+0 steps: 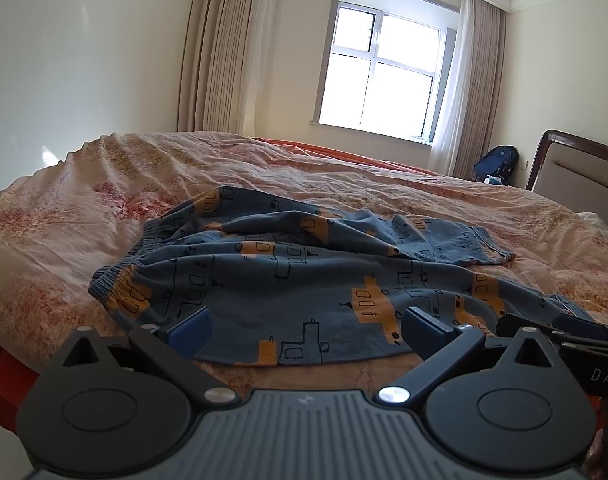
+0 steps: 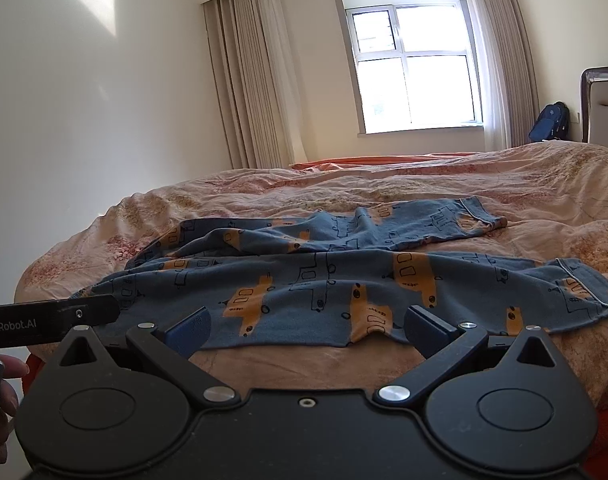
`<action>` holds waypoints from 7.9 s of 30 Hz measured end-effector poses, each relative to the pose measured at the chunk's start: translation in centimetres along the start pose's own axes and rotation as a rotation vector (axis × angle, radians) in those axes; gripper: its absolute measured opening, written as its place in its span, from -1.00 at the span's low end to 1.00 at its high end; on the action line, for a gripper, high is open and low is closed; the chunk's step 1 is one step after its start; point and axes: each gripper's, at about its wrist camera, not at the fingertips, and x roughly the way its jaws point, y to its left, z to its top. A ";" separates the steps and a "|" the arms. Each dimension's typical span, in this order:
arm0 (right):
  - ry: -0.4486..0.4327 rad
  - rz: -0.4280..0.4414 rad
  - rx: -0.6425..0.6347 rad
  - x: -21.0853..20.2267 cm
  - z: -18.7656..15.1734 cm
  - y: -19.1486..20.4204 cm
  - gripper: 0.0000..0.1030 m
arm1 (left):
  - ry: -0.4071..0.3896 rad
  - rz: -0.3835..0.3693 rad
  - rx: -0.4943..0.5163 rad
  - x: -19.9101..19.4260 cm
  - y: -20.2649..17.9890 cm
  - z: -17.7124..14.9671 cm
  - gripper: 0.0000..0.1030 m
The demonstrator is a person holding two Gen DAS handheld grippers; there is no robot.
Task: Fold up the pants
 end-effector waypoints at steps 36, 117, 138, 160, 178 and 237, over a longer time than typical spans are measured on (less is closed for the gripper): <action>0.039 0.108 -0.393 17.7 10.4 -4.4 0.99 | 0.098 0.275 0.176 17.0 6.6 12.4 0.99; 0.118 0.415 -1.066 41.9 17.4 3.1 0.24 | -0.027 0.099 0.537 22.0 9.2 16.8 -0.94; -0.076 0.183 -1.138 17.5 10.7 2.2 -1.00 | -0.123 0.075 0.540 10.0 7.6 5.5 -0.94; 0.067 0.090 -0.817 9.2 0.3 3.0 -1.00 | 0.038 0.062 0.491 9.5 8.8 -1.1 -0.95; 0.080 0.086 -0.549 9.2 -1.3 -0.7 0.57 | 0.042 0.020 0.353 6.8 5.8 0.1 0.99; 0.171 -0.198 -0.121 13.0 7.6 -27.8 0.67 | 0.076 -0.244 0.504 13.4 -17.1 -1.1 -0.96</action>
